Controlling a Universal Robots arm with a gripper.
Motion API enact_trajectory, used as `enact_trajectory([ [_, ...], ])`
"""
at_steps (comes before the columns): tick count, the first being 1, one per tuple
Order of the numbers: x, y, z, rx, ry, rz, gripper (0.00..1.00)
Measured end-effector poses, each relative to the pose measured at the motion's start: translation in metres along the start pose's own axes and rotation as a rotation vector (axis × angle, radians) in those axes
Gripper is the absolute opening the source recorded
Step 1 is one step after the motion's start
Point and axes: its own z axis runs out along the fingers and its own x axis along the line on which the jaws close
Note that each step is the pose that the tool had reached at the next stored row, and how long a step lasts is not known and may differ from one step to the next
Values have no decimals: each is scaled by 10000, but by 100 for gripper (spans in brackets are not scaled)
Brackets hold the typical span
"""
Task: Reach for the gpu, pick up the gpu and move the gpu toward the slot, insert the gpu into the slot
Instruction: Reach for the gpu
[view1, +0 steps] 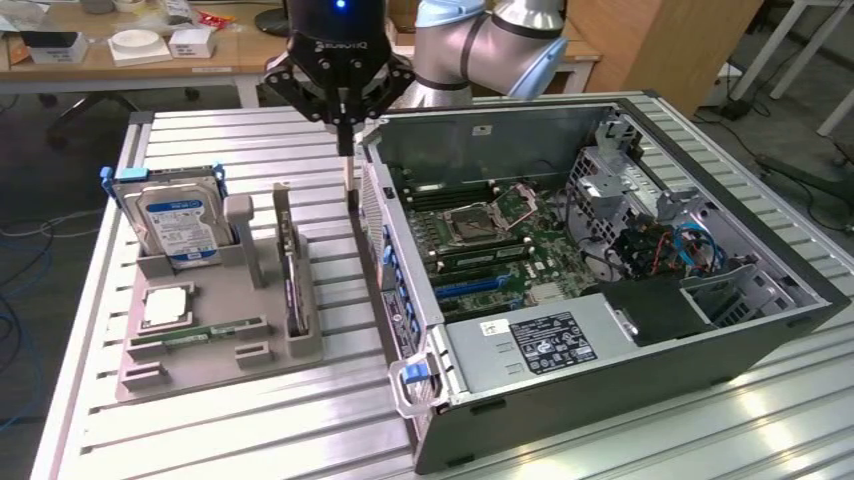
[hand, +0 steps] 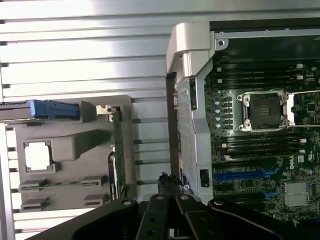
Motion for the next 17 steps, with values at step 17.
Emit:
enact_trajectory([
  [17,461,-35,4,0,0,0,10],
])
